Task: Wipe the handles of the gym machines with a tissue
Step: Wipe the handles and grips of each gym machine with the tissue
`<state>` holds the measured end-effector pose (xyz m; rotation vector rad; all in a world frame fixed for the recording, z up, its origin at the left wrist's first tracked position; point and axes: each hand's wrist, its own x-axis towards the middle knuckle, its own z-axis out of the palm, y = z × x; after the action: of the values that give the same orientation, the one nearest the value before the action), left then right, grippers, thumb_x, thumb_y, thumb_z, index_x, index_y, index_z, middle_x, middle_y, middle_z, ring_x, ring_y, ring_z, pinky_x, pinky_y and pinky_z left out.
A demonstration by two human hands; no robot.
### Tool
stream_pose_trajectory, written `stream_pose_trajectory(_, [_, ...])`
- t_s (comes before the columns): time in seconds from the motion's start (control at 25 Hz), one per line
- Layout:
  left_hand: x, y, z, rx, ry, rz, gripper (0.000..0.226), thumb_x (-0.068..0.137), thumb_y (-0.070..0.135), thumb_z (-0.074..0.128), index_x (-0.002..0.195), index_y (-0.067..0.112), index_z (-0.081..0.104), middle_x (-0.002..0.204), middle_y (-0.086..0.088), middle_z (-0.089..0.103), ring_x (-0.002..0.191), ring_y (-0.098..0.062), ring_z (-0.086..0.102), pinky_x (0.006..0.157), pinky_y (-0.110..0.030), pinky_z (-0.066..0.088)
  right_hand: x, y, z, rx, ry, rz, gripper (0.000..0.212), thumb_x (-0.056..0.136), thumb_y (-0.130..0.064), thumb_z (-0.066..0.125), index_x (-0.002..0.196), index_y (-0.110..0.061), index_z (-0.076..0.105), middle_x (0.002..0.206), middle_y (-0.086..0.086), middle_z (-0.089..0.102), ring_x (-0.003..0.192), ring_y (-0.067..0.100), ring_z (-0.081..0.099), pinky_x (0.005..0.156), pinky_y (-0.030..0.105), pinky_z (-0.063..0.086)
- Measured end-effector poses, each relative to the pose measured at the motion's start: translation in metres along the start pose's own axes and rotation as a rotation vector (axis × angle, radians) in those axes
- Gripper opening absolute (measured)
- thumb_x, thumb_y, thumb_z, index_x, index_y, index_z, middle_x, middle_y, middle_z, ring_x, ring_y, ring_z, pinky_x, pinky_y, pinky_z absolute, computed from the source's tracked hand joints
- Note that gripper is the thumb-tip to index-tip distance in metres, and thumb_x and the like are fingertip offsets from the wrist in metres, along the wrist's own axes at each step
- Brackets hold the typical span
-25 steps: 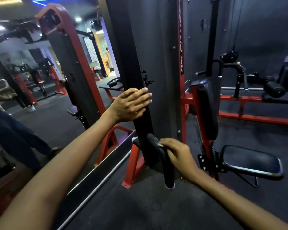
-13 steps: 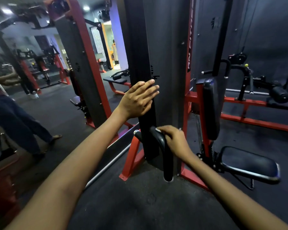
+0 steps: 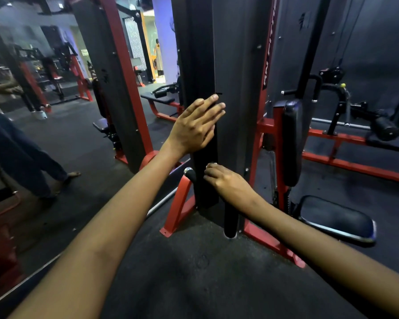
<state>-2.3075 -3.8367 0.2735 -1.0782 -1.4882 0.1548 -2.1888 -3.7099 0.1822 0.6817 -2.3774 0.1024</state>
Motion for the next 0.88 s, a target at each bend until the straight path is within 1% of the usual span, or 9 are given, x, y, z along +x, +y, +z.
stream_pose_trajectory(0.16, [-0.006, 0.008, -0.001, 0.029, -0.014, -0.005, 0.043, 0.091, 0.016, 0.05, 0.133, 0.006, 0.057, 0.141, -0.009, 0.054, 0.133, -0.029, 0.048, 0.117, -0.037, 0.015, -0.09, -0.008, 0.008, -0.115, -0.019, -0.242, 0.054, 0.105, -0.016, 0.021, 0.096, 0.002, 0.072, 0.108, 0.012, 0.068, 0.116, 0.029, 0.056, 0.113, 0.034, 0.027])
stream_pose_trajectory(0.24, [-0.007, 0.011, 0.001, 0.047, -0.009, -0.039, 0.045, 0.091, 0.016, 0.05, 0.134, 0.005, 0.056, 0.142, -0.01, 0.052, 0.133, -0.03, 0.047, 0.119, -0.037, 0.011, -0.108, 0.001, 0.008, -0.077, -0.057, -0.341, 0.053, 0.105, -0.016, 0.021, 0.099, 0.0, 0.071, 0.113, 0.01, 0.067, 0.122, 0.023, 0.047, 0.11, 0.033, 0.032])
stream_pose_trajectory(0.32, [-0.009, 0.017, 0.003, 0.061, -0.007, -0.093, 0.047, 0.09, 0.015, 0.05, 0.135, 0.005, 0.055, 0.143, -0.009, 0.051, 0.134, -0.031, 0.046, 0.12, -0.037, 0.008, -0.074, 0.012, 0.003, -0.056, -0.057, -0.333, 0.045, 0.103, -0.015, 0.027, 0.101, -0.001, 0.071, 0.112, 0.011, 0.067, 0.119, 0.026, 0.052, 0.105, 0.039, 0.041])
stream_pose_trajectory(0.44, [-0.012, 0.026, 0.004, 0.061, -0.023, -0.131, 0.048, 0.09, 0.015, 0.052, 0.137, 0.005, 0.054, 0.145, -0.008, 0.05, 0.135, -0.031, 0.044, 0.12, -0.037, 0.003, -0.032, 0.017, -0.005, -0.081, 0.021, -0.18, 0.048, 0.102, -0.016, 0.025, 0.105, 0.003, 0.068, 0.113, 0.018, 0.065, 0.112, 0.033, 0.059, 0.11, 0.037, 0.031])
stream_pose_trajectory(0.56, [-0.017, 0.03, 0.003, 0.051, -0.028, -0.121, 0.05, 0.089, 0.016, 0.054, 0.138, 0.005, 0.052, 0.146, -0.008, 0.048, 0.135, -0.031, 0.043, 0.12, -0.037, 0.005, -0.089, 0.004, 0.019, -0.051, -0.08, -0.173, 0.052, 0.105, -0.022, 0.02, 0.112, 0.004, 0.065, 0.124, 0.02, 0.06, 0.123, 0.031, 0.05, 0.11, 0.04, 0.033])
stream_pose_trajectory(0.68, [-0.017, 0.029, 0.005, 0.07, -0.01, -0.12, 0.052, 0.089, 0.016, 0.056, 0.139, 0.005, 0.05, 0.146, -0.009, 0.047, 0.137, -0.032, 0.041, 0.12, -0.037, 0.006, -0.119, 0.009, 0.025, -0.005, -0.077, -0.359, 0.045, 0.104, -0.016, 0.03, 0.098, 0.002, 0.071, 0.115, 0.014, 0.066, 0.115, 0.028, 0.059, 0.115, 0.032, 0.024])
stream_pose_trajectory(0.76, [-0.015, 0.029, 0.009, 0.084, 0.014, -0.143, 0.053, 0.088, 0.016, 0.057, 0.139, 0.004, 0.05, 0.146, -0.009, 0.048, 0.139, -0.031, 0.033, 0.12, -0.036, 0.001, -0.093, 0.014, 0.028, -0.108, 0.016, -0.374, 0.033, 0.099, -0.007, 0.04, 0.093, -0.002, 0.072, 0.107, 0.013, 0.068, 0.11, 0.029, 0.061, 0.113, 0.037, 0.029])
stream_pose_trajectory(0.84, [-0.015, 0.033, 0.012, 0.089, 0.024, -0.183, 0.053, 0.089, 0.016, 0.057, 0.139, 0.004, 0.048, 0.147, -0.009, 0.047, 0.147, -0.027, 0.016, 0.121, -0.035, -0.003, -0.081, 0.009, 0.038, -0.234, 0.08, -0.326, 0.033, 0.096, -0.003, 0.04, 0.089, -0.004, 0.073, 0.098, 0.012, 0.069, 0.102, 0.029, 0.064, 0.113, 0.041, 0.025])
stream_pose_trajectory(0.88, [-0.017, 0.035, 0.013, 0.098, 0.023, -0.197, 0.052, 0.09, 0.016, 0.055, 0.14, 0.004, 0.048, 0.147, -0.008, 0.046, 0.15, -0.024, 0.004, 0.121, -0.036, -0.003, -0.09, 0.002, 0.047, -0.279, 0.041, -0.318, 0.038, 0.097, -0.002, 0.037, 0.085, -0.005, 0.073, 0.092, 0.011, 0.069, 0.095, 0.027, 0.066, 0.117, 0.04, 0.019])
